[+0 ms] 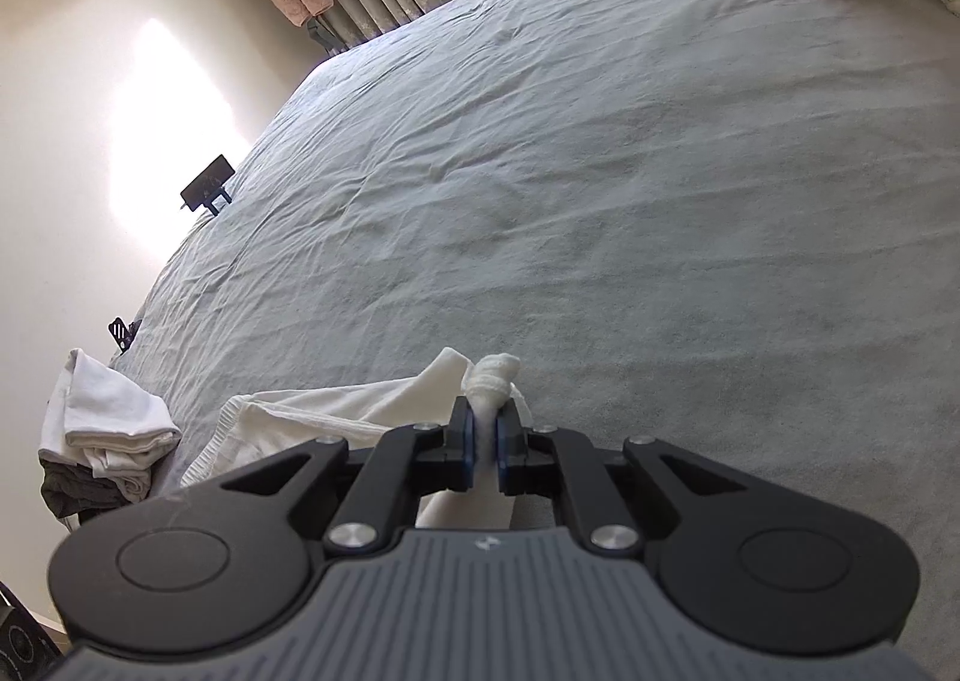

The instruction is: Fold clothes

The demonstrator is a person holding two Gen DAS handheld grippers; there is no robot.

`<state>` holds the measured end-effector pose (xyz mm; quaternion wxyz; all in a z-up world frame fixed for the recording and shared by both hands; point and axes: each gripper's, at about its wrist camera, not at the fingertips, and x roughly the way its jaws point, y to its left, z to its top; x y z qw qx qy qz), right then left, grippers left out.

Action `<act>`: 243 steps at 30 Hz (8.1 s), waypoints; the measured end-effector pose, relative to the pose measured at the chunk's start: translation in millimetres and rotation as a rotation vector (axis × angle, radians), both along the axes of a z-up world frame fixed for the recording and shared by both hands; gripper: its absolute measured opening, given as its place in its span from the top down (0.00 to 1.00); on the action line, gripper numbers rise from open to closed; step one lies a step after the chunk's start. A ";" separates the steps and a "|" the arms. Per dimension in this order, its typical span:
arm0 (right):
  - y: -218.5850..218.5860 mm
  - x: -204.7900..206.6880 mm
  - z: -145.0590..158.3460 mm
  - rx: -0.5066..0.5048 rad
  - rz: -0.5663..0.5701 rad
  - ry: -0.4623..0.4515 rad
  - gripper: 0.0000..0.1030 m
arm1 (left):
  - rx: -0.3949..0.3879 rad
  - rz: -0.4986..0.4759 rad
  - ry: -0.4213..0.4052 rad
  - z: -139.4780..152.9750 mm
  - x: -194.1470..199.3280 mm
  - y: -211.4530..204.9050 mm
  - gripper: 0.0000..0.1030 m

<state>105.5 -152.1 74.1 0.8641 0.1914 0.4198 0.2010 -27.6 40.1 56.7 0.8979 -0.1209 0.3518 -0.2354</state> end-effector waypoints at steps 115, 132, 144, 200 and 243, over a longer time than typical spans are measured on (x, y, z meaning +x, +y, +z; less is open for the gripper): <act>181.5 -52.7 -59.7 -0.271 0.066 -0.246 0.74 | 0.322 0.293 -0.107 23.9 76.8 168.1 0.62; 170.2 -68.6 -54.1 -0.224 0.070 -0.208 0.71 | 0.482 0.260 0.040 -15.7 83.7 155.6 0.65; 167.4 -93.5 -56.7 -0.216 0.086 -0.177 0.70 | 0.497 0.243 0.044 -18.1 83.2 160.1 0.65; 194.3 -32.9 -59.7 -0.453 0.087 -0.331 0.60 | 0.320 0.229 0.147 -21.7 74.1 175.9 0.68; 137.3 -92.5 -43.5 -0.041 0.085 -0.090 0.44 | 0.139 0.340 0.185 -4.4 82.2 231.4 0.42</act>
